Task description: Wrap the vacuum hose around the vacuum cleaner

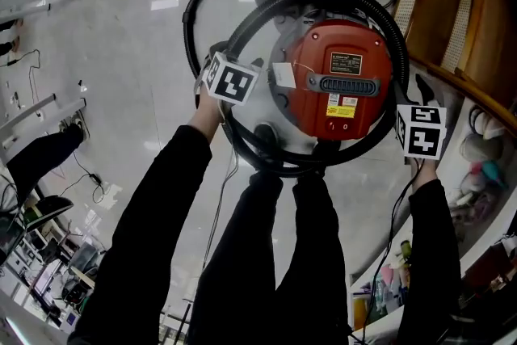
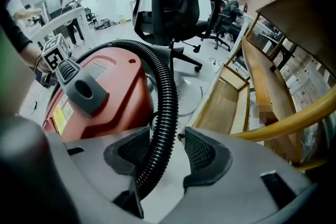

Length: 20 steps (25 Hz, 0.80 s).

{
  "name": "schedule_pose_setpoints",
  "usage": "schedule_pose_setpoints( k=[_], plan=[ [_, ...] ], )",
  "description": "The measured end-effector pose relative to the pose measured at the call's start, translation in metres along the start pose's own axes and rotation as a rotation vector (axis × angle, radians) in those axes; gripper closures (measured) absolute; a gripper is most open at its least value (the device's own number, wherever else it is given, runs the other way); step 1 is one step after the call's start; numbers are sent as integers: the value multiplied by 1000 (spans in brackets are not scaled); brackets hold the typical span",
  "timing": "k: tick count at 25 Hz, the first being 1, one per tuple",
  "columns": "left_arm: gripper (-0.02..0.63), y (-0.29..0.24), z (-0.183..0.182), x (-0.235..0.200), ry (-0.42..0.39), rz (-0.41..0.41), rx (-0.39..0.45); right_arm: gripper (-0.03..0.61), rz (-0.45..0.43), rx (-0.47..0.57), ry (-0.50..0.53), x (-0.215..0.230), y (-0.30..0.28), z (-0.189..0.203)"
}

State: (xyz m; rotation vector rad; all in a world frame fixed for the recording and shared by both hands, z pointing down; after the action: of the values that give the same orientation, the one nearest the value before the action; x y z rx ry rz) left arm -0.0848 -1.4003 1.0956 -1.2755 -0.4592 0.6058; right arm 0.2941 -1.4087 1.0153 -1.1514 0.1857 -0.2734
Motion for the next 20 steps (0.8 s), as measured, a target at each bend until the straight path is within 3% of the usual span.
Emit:
schedule_pose_setpoints(
  k=[6, 11, 17, 20],
  plan=[
    [262, 27, 15, 6, 40, 5, 90, 371, -16, 42, 1, -14, 14, 2],
    [262, 44, 28, 9, 172, -23, 136, 371, -16, 62, 11, -15, 25, 1],
    [262, 77, 49, 3, 261, -168, 241, 373, -31, 81, -36, -14, 43, 7],
    [262, 91, 67, 12, 306, -170, 244, 373, -35, 79, -69, -13, 53, 13]
  ],
)
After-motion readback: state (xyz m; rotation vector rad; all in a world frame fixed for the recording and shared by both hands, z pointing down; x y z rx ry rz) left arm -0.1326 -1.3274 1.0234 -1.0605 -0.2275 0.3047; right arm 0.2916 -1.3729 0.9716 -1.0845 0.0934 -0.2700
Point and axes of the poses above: the fingertips, and each gripper's own axes: y backward along the fingers, x to its right, z out of its underside, the point moved 7 cm from there along y, backward along the fingers, and after that the axes turned 13 degrees about -y, right-handed, at the moved point
